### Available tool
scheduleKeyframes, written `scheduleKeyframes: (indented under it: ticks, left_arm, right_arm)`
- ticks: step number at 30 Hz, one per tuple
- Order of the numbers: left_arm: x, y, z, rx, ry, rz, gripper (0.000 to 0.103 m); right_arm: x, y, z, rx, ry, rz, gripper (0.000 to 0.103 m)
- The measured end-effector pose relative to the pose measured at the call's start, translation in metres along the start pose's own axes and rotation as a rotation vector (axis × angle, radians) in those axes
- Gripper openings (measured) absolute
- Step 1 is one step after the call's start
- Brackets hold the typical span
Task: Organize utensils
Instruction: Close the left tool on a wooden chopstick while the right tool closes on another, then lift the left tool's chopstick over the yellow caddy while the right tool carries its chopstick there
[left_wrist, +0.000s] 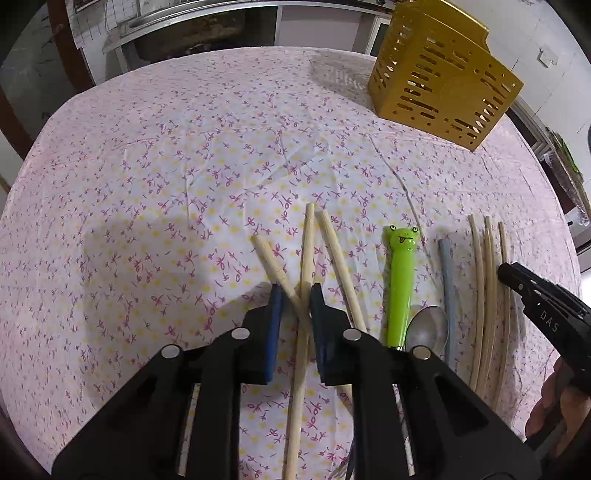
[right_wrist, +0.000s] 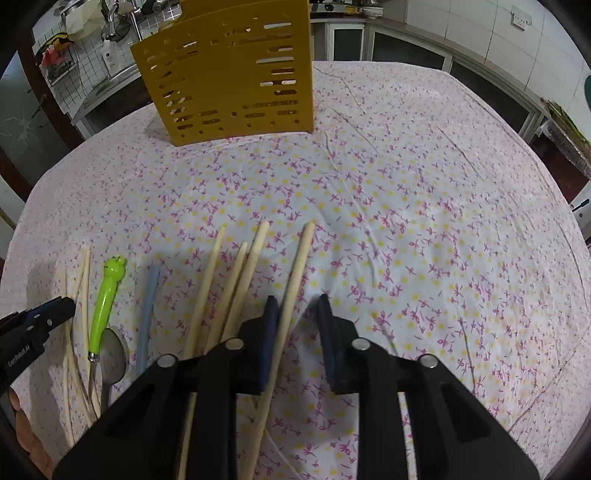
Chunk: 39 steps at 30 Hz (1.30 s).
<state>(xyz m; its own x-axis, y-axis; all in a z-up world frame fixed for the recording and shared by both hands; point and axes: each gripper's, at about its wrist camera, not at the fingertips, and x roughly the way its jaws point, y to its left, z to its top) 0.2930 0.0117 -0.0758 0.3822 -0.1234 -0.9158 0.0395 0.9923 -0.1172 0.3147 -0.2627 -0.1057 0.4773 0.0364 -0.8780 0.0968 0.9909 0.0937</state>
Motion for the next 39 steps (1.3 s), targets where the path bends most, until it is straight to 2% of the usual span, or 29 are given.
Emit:
scheduleKeyframes:
  ticks: [15, 19, 24, 34, 39]
  left_arm:
    - [-0.008, 0.005, 0.002, 0.0, -0.031, 0.002, 0.006]
    - [-0.015, 0.008, 0.001, 0.006, -0.05, -0.012, 0.004]
    - [-0.02, 0.008, 0.003, 0.011, -0.076, -0.018, 0.004]
    - [-0.031, 0.013, 0.001, 0.007, -0.105, -0.033, 0.004]
    - [-0.053, 0.009, 0.0, 0.024, -0.168, -0.052, 0.004]
  right_arm:
    - [0.004, -0.002, 0.005, -0.065, 0.037, 0.028, 0.017]
    - [0.002, -0.01, 0.005, -0.039, 0.035, 0.067, 0.011]
    - [-0.007, -0.021, 0.005, -0.021, 0.005, 0.101, 0.006]
    - [-0.021, -0.022, 0.001, -0.025, -0.015, 0.133, 0.006]
    - [-0.037, -0.027, 0.007, -0.009, -0.079, 0.162, 0.006]
